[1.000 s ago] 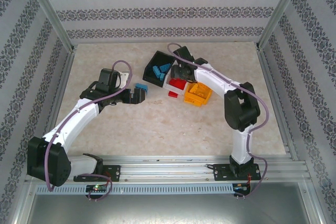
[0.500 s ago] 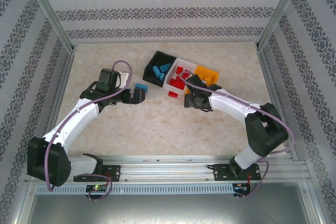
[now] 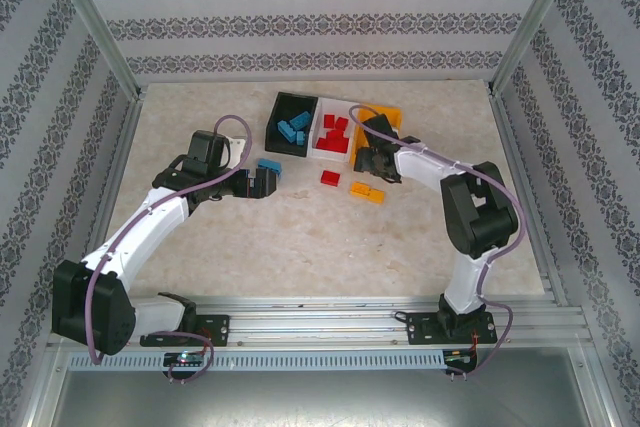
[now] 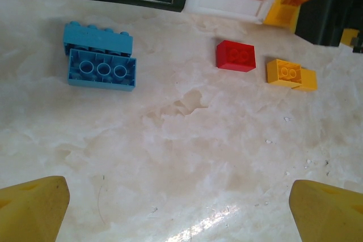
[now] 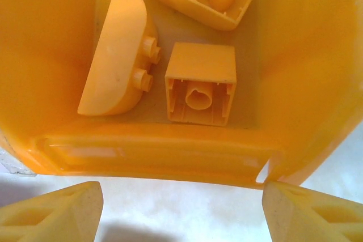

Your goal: Sort the legos into containers by color

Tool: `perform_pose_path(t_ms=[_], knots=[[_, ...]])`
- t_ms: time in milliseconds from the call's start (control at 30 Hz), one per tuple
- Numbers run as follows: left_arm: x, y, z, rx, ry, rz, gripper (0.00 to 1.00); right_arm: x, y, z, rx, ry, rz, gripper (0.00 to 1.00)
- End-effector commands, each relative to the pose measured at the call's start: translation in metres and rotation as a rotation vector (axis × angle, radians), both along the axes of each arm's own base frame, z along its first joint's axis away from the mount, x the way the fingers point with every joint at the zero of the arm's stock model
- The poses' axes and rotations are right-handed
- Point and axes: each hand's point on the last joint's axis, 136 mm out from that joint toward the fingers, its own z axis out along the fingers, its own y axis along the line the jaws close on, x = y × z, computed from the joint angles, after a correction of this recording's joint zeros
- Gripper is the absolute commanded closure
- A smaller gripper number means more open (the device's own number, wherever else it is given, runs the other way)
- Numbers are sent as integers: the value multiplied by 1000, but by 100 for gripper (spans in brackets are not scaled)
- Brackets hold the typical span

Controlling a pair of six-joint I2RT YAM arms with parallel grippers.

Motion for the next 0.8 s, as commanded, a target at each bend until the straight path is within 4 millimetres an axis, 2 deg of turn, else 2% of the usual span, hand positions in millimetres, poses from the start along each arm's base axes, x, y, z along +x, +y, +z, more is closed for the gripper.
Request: perform_pose_path(t_ms=[0,233,367,567,633,767], knots=[[2,1,4,12,1,-3,0,-11,12,-13,34,66,54,25],[2,0,3,8,7,-5,0,-54,31,-27,80,151,153,25],[1,0,4,3,4,-7,0,-71,32,-32,99,181,173,25],[1,0,8,-2,-6,-7,0,-90,46,-25,144,185,220,26],[0,-1,8,-2,-6,-8,0,-94,41,-20,94,179,216,27],[-1,-2,8,-7,-8,-11,0,-102,19,1,-56,134,172,26]])
